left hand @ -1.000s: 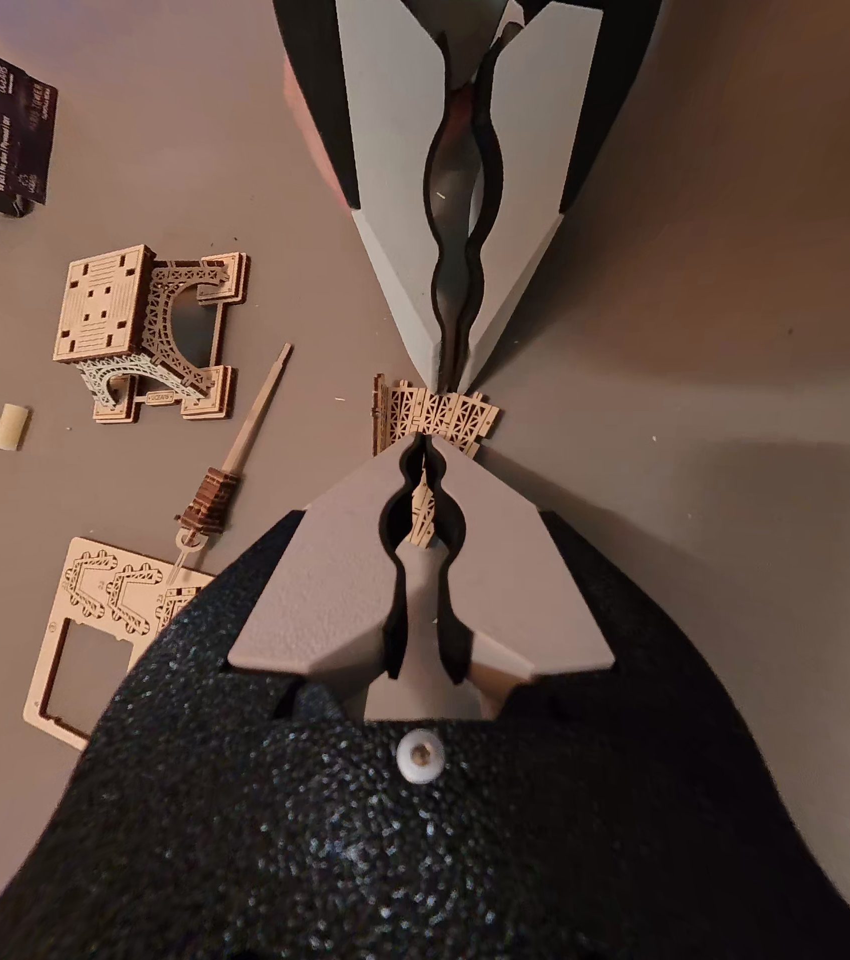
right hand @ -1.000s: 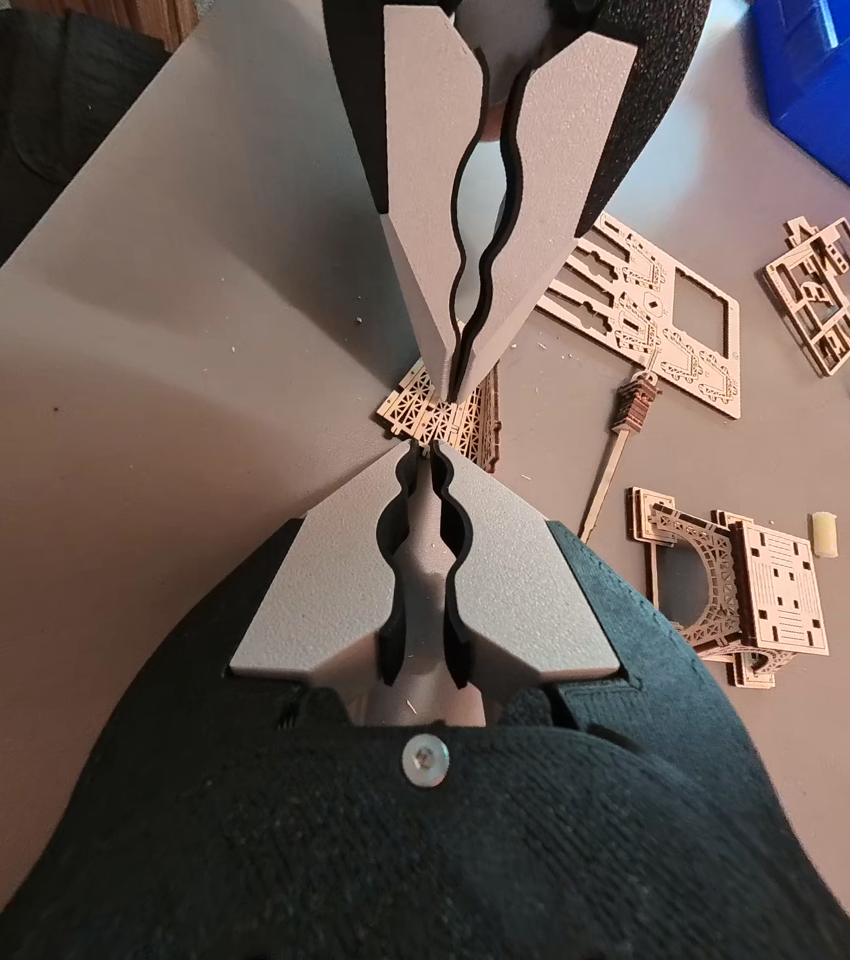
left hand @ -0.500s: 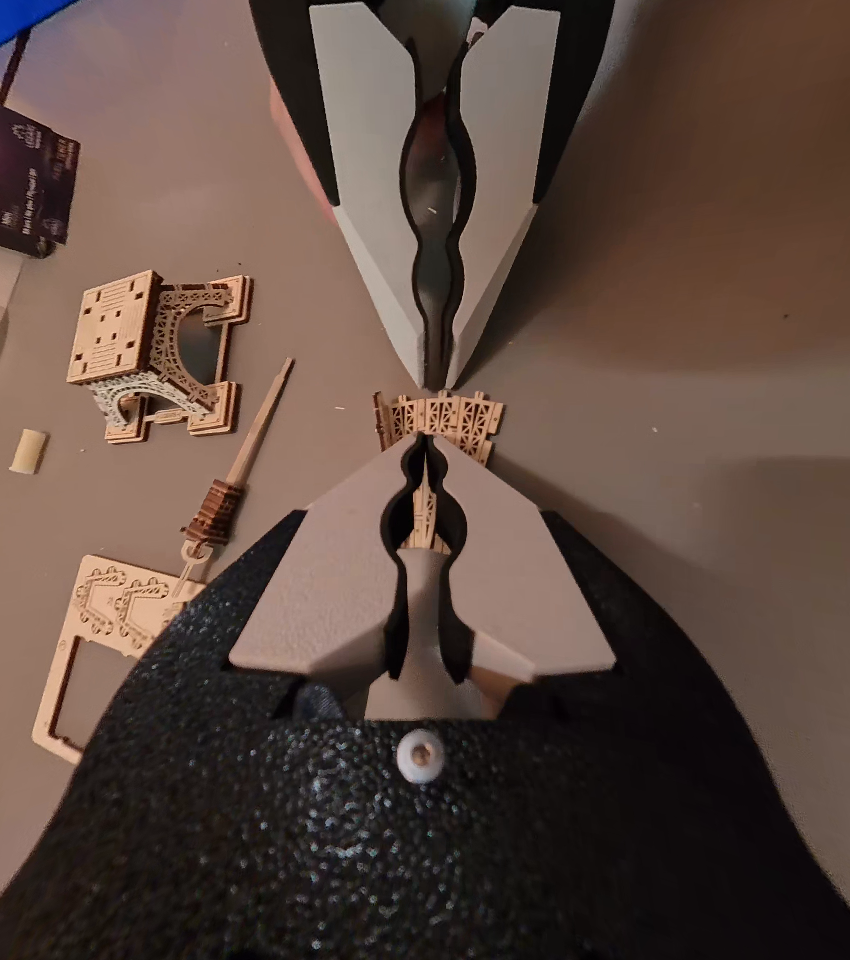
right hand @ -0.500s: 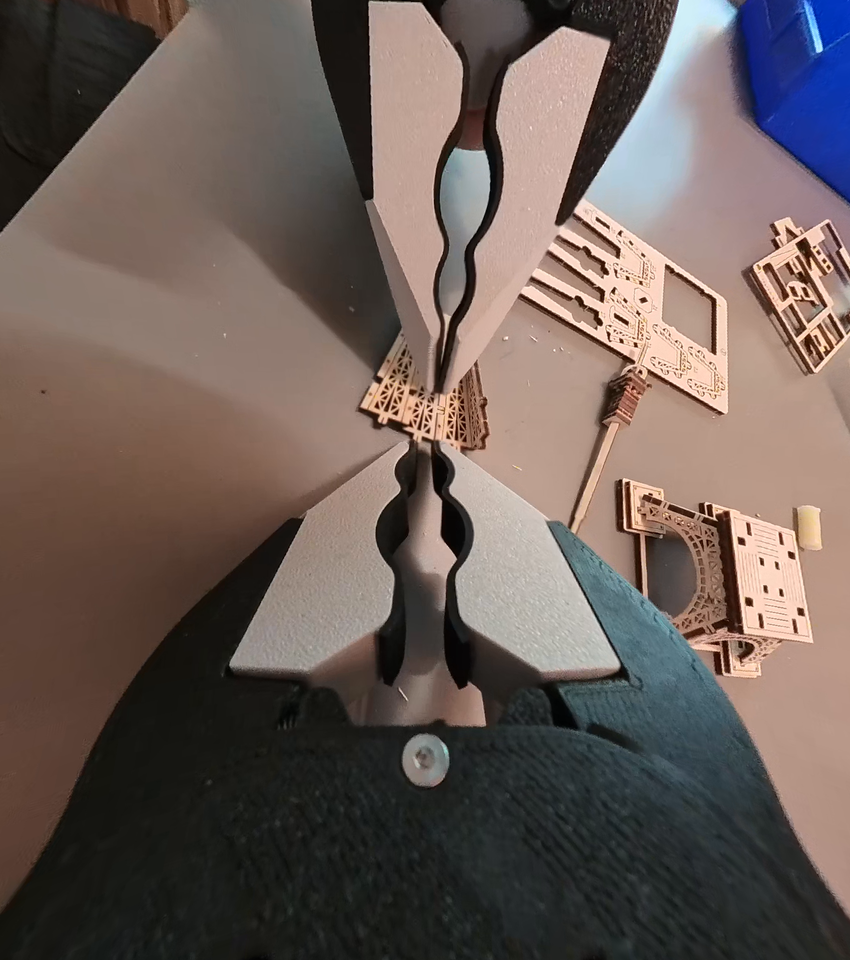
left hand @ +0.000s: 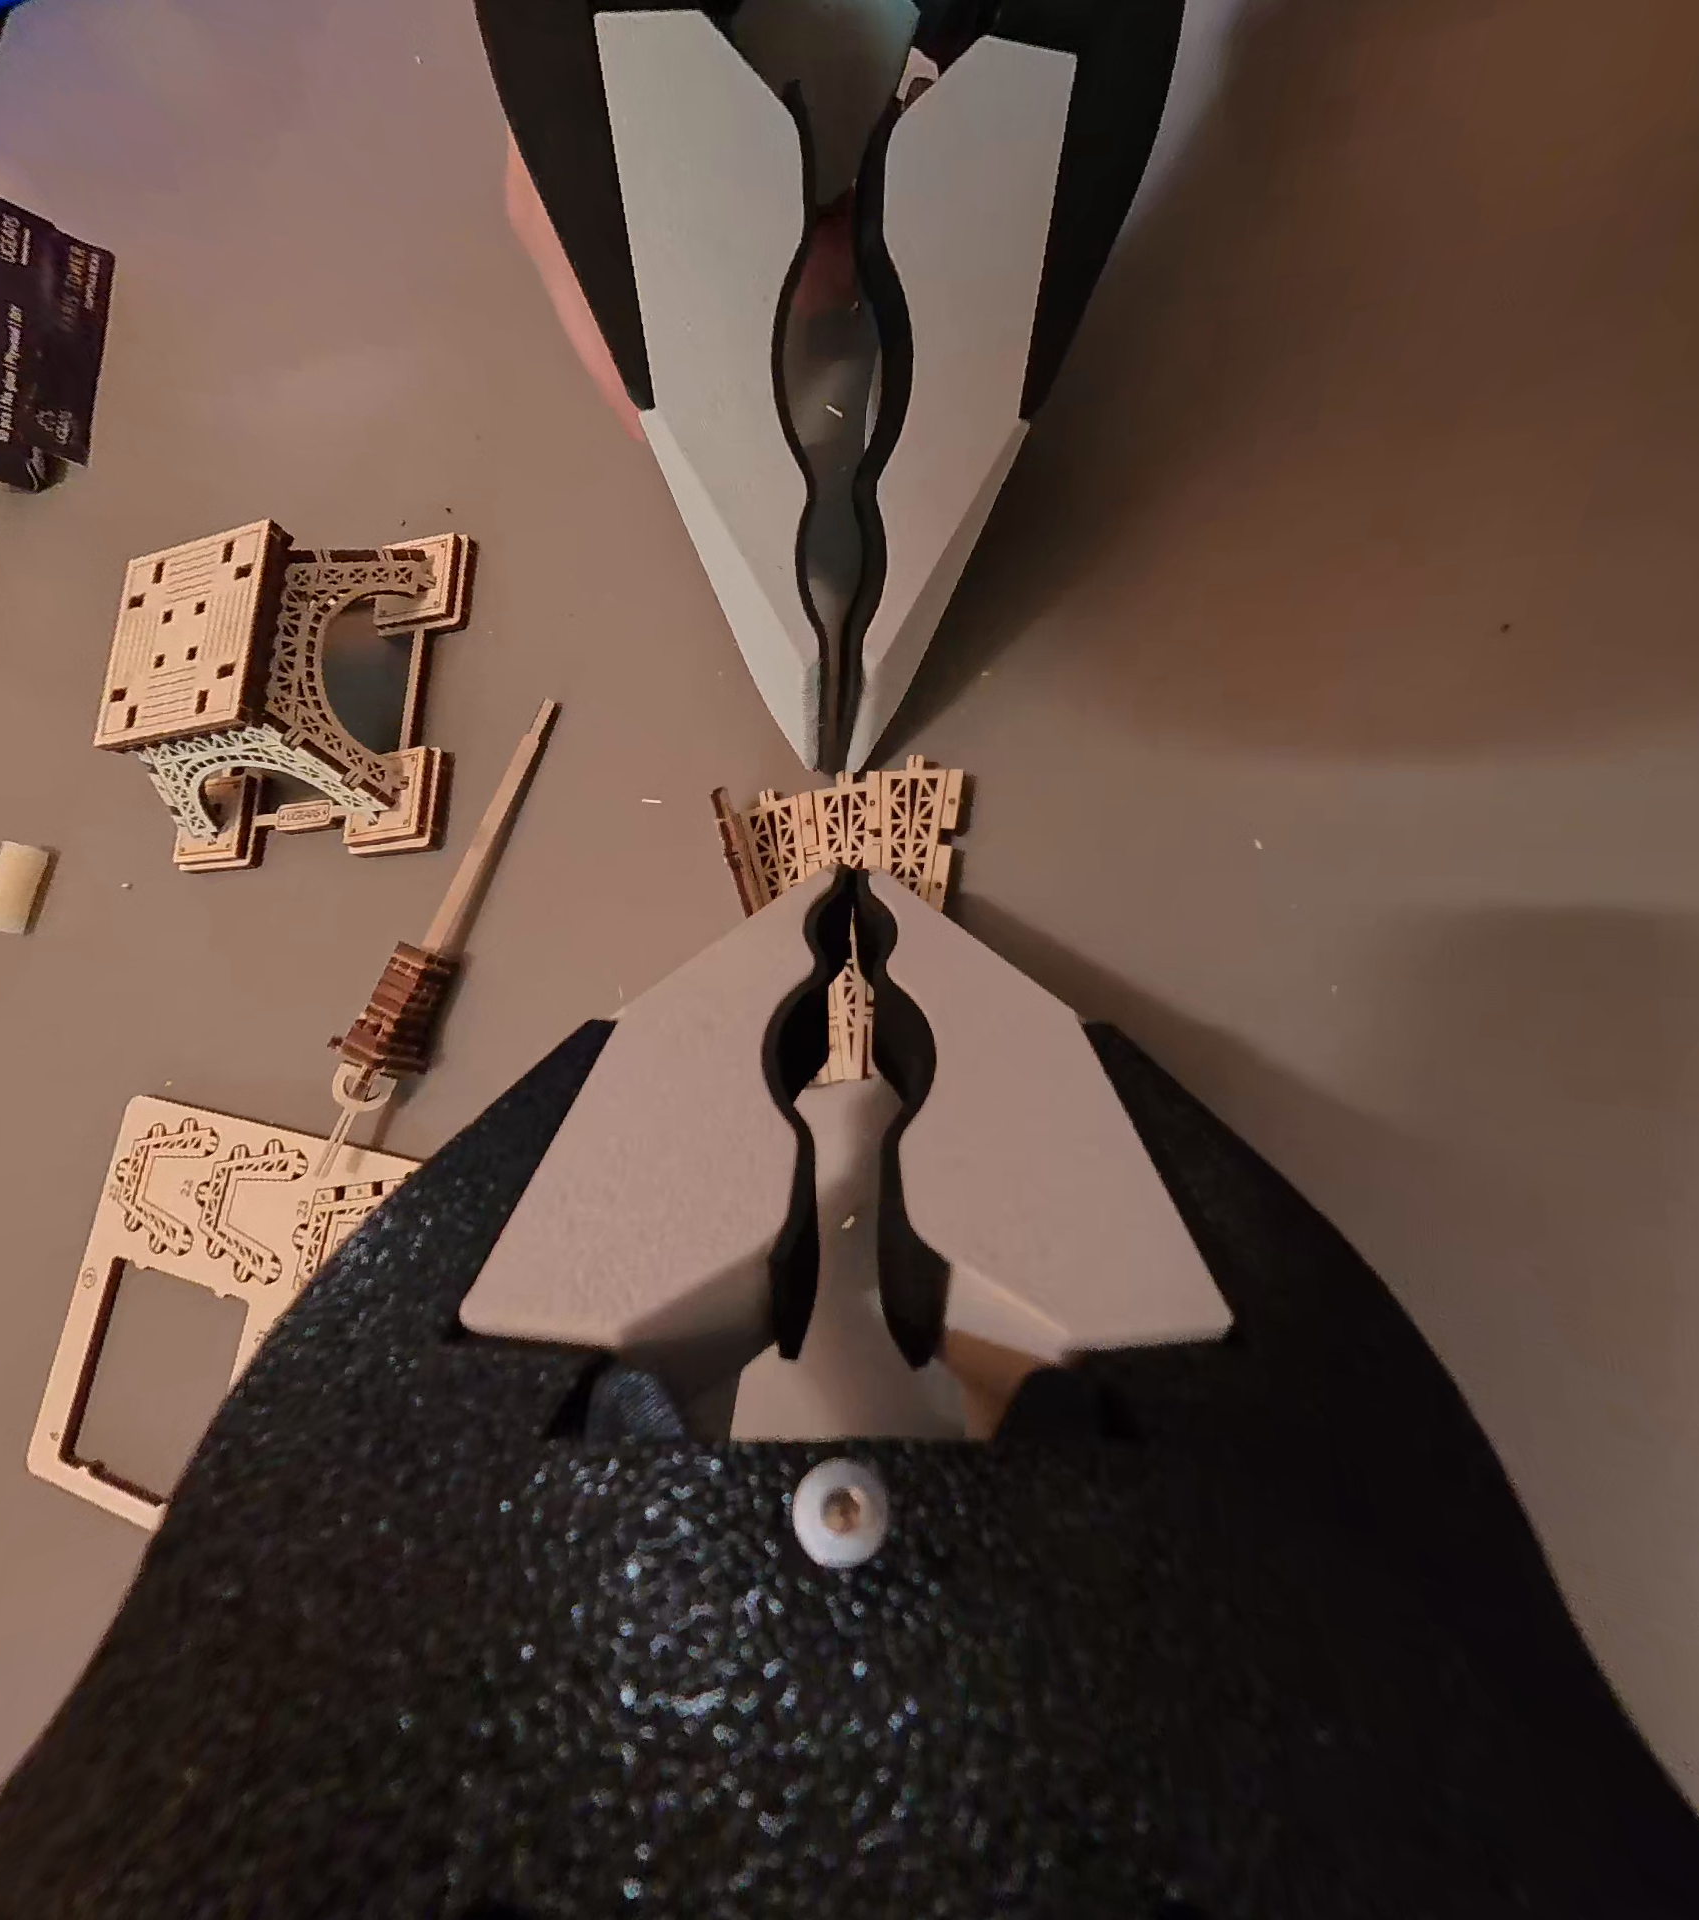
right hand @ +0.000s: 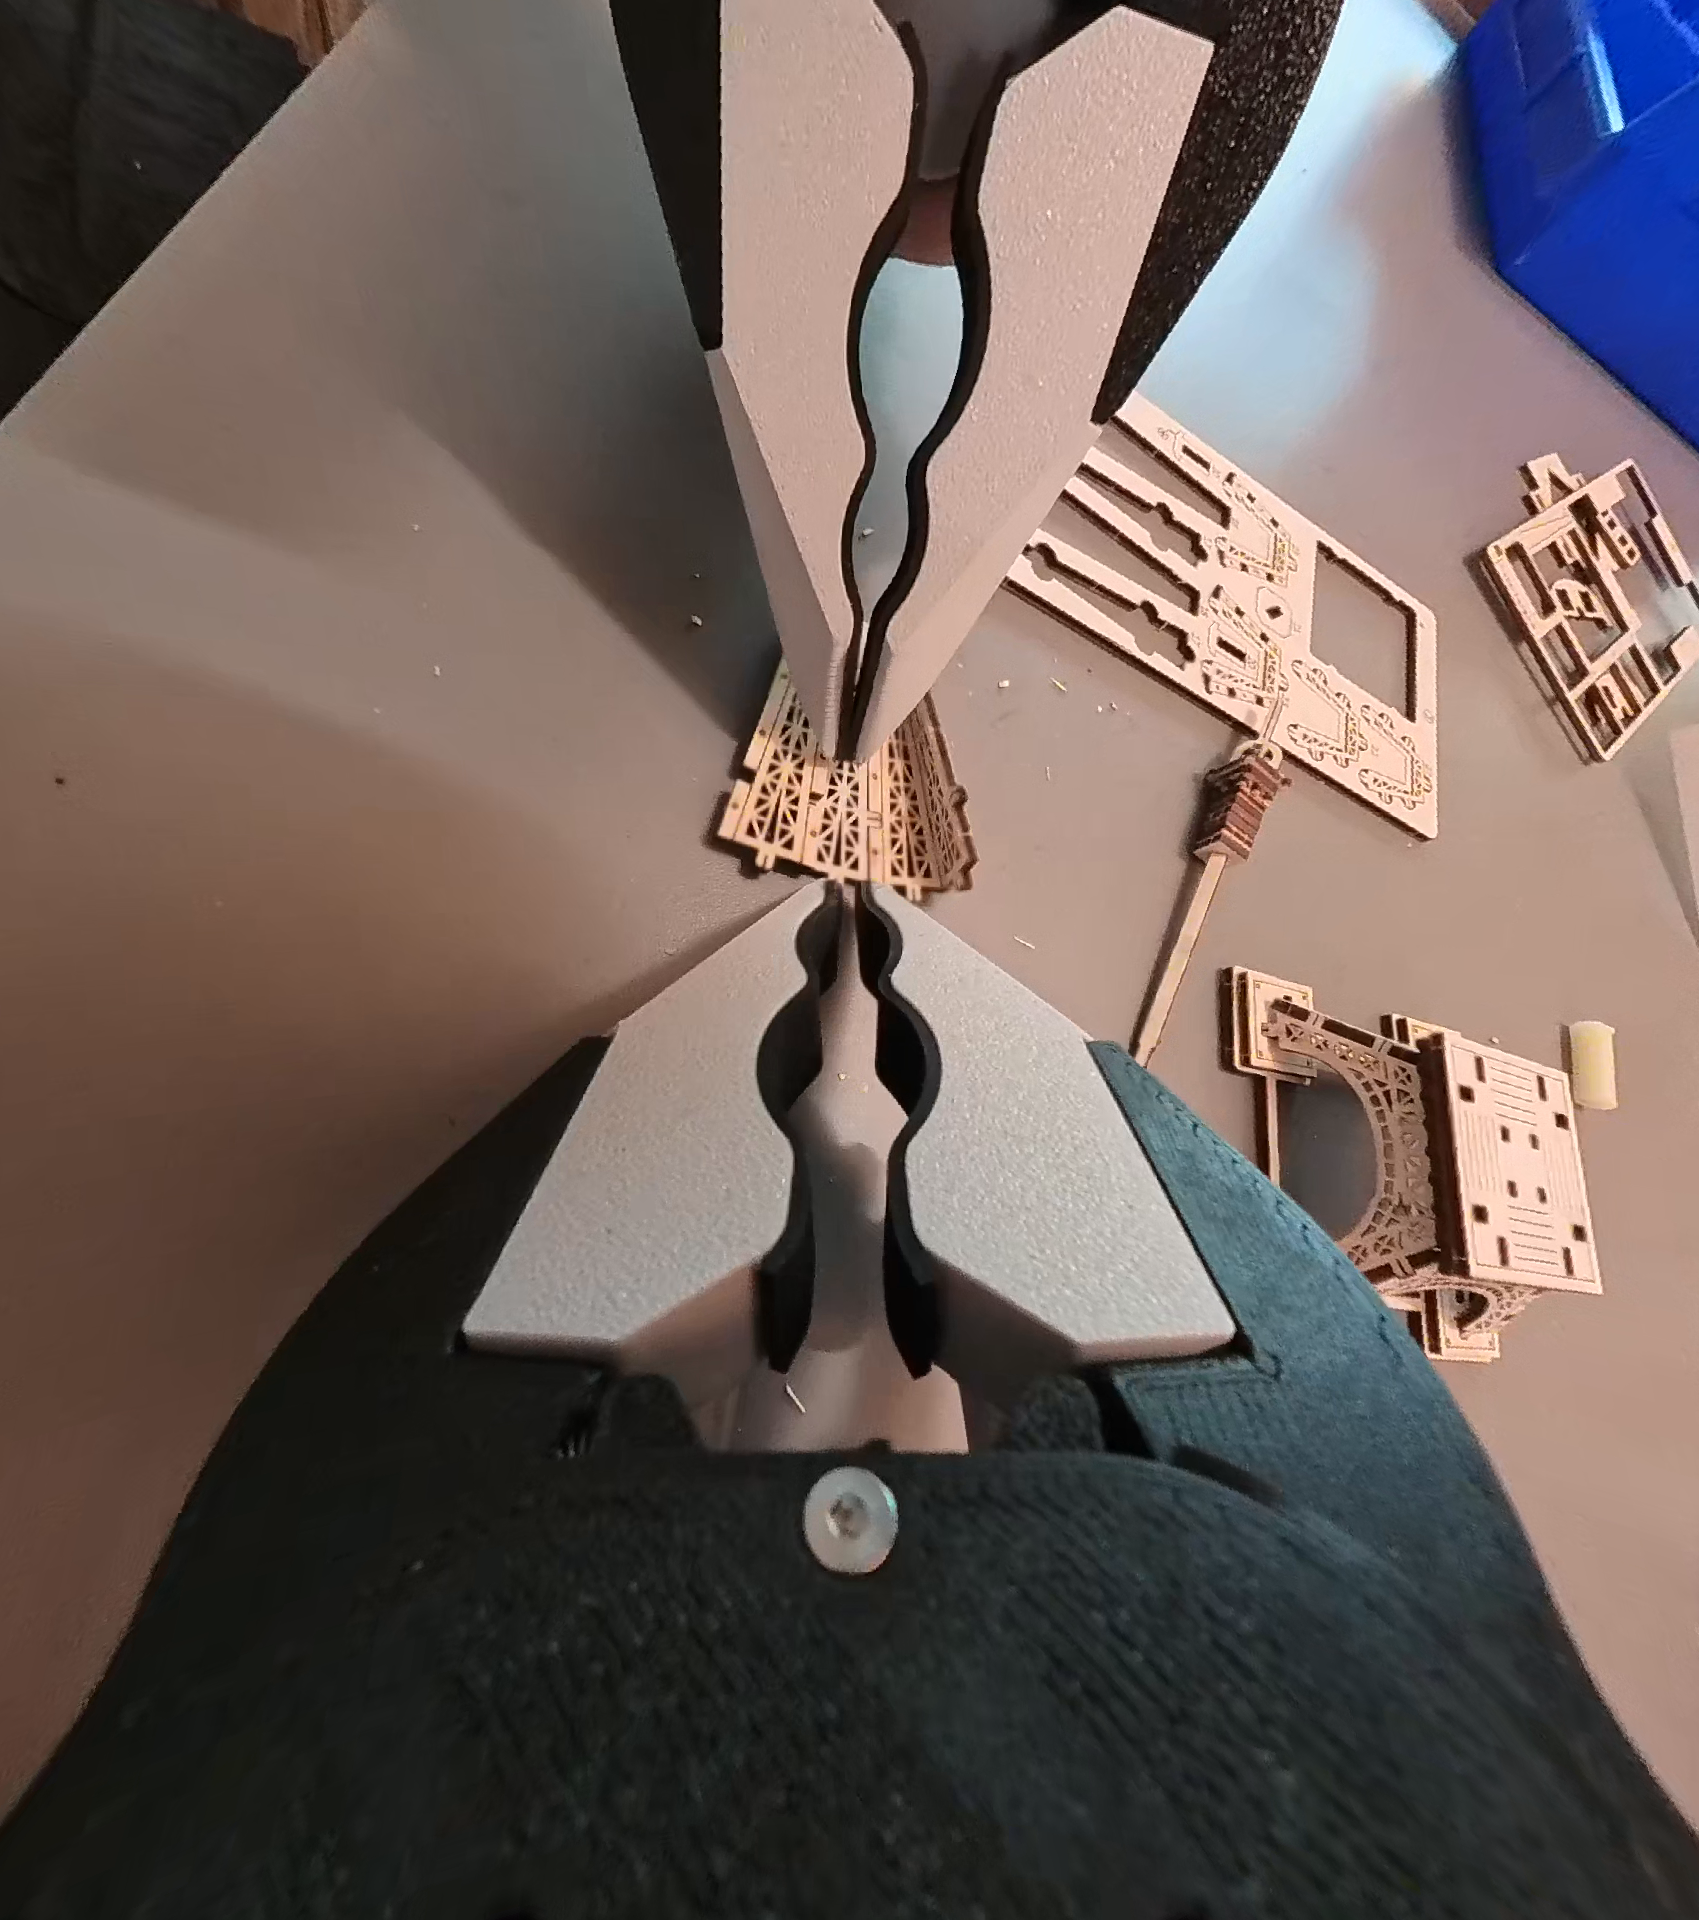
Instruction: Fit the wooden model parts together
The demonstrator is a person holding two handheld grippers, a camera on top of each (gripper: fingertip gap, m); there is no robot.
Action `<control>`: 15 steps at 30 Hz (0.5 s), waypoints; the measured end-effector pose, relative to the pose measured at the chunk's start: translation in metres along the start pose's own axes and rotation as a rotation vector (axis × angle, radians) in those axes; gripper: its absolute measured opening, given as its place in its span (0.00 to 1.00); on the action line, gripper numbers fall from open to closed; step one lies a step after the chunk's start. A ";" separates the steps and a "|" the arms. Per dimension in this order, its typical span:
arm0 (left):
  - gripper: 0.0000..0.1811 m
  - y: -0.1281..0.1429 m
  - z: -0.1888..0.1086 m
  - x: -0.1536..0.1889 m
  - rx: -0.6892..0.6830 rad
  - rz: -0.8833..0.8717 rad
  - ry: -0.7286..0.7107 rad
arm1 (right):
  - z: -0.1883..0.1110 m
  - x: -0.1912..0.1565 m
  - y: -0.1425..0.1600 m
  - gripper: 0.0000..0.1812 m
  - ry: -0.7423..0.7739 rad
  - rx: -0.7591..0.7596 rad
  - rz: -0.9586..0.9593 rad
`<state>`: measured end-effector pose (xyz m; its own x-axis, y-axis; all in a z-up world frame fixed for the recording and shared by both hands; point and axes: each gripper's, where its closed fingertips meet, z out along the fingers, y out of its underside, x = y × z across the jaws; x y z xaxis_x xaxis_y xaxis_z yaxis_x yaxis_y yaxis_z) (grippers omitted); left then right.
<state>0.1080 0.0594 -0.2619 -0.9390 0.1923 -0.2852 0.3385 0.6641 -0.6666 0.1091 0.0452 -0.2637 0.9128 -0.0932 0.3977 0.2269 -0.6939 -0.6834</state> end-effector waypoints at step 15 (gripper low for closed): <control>0.00 -0.002 0.002 0.000 -0.033 0.050 -0.028 | 0.000 -0.001 0.000 0.00 0.003 -0.004 -0.009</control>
<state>0.1072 0.0571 -0.2618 -0.9187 0.2058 -0.3372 0.3823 0.6780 -0.6278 0.1083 0.0455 -0.2639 0.9098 -0.0887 0.4054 0.2337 -0.6979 -0.6771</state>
